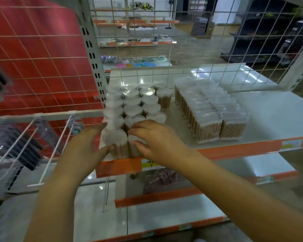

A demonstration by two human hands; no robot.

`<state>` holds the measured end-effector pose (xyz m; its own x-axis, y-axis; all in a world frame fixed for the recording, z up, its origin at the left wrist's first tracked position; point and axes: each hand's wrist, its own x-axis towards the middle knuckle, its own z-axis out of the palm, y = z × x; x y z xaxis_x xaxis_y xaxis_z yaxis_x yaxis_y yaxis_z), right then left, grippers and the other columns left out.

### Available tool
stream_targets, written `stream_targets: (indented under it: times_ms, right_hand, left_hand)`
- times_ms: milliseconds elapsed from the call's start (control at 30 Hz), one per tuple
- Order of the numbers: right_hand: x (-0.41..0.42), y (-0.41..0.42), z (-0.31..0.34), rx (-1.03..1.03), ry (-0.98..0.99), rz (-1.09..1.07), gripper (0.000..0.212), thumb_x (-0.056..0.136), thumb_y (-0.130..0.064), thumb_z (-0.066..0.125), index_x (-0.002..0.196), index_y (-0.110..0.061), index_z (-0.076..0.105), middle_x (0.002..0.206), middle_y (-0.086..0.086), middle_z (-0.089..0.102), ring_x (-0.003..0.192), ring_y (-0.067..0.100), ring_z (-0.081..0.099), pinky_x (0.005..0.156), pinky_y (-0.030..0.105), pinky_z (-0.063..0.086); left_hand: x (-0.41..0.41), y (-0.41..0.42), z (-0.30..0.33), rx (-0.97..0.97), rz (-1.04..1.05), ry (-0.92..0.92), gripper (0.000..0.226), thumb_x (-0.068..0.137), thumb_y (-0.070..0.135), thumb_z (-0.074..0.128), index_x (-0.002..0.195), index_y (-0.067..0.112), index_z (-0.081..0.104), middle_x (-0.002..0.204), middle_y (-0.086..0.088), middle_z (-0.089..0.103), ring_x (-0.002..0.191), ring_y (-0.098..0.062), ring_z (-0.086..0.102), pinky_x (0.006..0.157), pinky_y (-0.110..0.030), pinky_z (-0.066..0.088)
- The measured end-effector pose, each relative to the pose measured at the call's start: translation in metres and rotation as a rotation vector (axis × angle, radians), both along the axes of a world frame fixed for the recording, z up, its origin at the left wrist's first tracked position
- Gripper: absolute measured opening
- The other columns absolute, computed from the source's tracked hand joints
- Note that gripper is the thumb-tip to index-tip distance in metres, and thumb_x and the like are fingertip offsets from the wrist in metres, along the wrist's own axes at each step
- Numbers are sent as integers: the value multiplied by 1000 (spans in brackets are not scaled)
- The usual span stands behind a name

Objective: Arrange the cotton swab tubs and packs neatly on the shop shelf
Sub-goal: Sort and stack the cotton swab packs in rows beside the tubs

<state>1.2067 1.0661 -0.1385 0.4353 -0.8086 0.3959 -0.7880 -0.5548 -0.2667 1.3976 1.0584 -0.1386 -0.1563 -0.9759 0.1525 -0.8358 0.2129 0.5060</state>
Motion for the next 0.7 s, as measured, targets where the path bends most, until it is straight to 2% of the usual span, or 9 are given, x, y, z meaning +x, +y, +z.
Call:
stream_targets:
  times_ms: [167,367,433,500,600,700]
  right_hand:
    - [19,-13,-9,-11,13,-2,28,71,-15,56,90,-1,71,91,15,69,83,34,64,65,42,55]
    - [27,-20,-15,-1,81,-50,37,77,-30,54,94,-2,69,98,13,68,93,32,61,76,46,52]
    - [30,-21,-16,-40,79,-94,39,77,-35,55,91,-2,70,93,12,68,89,32,61,74,45,52]
    - [36,-21,-16,-102,65,-140,38,74,-38,59,83,-3,71,83,11,69,82,32,61,68,41,52]
    - [46,-21,-18,-173,100,-173,36,67,-38,76,73,-3,68,74,11,65,75,32,59,60,39,48]
    - [51,-23,-23,-166,127,-160,32,58,-27,83,66,-1,67,71,14,61,71,35,58,55,38,47]
  left_hand:
    - [4,-7,-11,13,16,-26,61,81,27,69,137,23,44,142,0,45,129,-20,41,104,-35,33]
    - [4,-8,-18,23,2,-25,58,84,28,66,137,26,43,141,0,46,130,-20,41,104,-35,34]
    - [5,-8,-17,26,0,-20,59,84,29,66,137,26,43,141,1,46,129,-20,42,104,-35,34]
    - [9,-7,-14,32,-3,-10,59,83,30,66,137,25,43,141,1,47,129,-19,42,103,-33,34]
    - [18,-6,-8,59,5,-22,59,83,32,66,137,25,43,141,2,46,129,-18,42,102,-32,34]
    - [25,-3,-5,101,11,-35,60,84,33,65,138,25,41,143,3,44,130,-17,40,103,-31,33]
